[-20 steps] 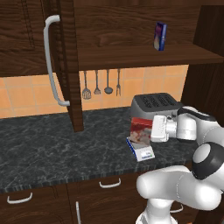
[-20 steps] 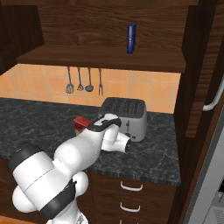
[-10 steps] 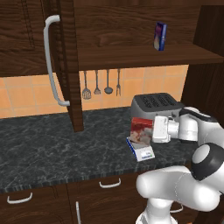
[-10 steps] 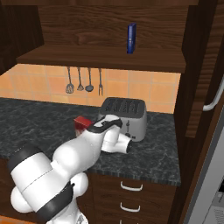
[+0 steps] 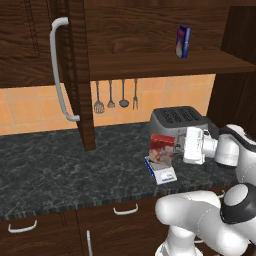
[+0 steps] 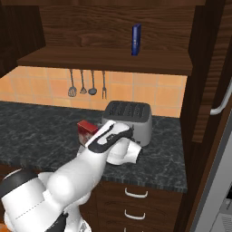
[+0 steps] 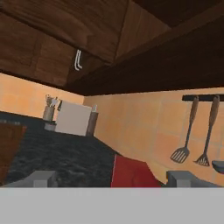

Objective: Pick the cereal and place it on the digital scale for weighing, and close the cabinet.

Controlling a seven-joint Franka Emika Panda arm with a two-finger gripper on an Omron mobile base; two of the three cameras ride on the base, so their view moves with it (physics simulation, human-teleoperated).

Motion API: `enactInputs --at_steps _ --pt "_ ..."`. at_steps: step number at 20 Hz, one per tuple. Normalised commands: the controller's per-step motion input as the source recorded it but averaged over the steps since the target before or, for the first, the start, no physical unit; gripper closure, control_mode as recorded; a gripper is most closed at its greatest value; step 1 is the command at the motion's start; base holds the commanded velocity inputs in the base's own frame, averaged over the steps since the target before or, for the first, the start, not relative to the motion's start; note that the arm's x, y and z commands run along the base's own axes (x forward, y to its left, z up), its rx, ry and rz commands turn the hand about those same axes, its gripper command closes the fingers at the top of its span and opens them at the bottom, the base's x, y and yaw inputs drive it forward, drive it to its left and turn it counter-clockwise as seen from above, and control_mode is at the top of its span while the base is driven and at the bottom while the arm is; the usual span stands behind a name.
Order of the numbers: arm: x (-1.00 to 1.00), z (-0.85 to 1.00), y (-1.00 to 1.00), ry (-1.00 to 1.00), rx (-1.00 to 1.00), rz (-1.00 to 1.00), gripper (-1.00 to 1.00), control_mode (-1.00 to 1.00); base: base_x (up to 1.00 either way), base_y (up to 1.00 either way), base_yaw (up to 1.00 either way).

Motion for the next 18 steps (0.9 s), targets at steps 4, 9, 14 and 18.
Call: enactInputs --at_steps 4,9,14,18 --pt "-0.28 0.24 -0.09 -0.27 0.00 -0.07 -1.00 -1.00 0.00 0.00 0.00" --pt "-0.51 0.36 -0.03 -0.29 -0.01 -0.08 -1.00 -1.00 0.00 0.00 0.00" --pt "-0.59 0.40 -0.03 -0.38 -0.15 -0.21 -1.00 -1.00 0.00 0.00 0.00" --pt "-0.47 0.47 -0.26 -0.38 -0.14 -0.33 -1.00 -1.00 0.00 0.00 0.00"
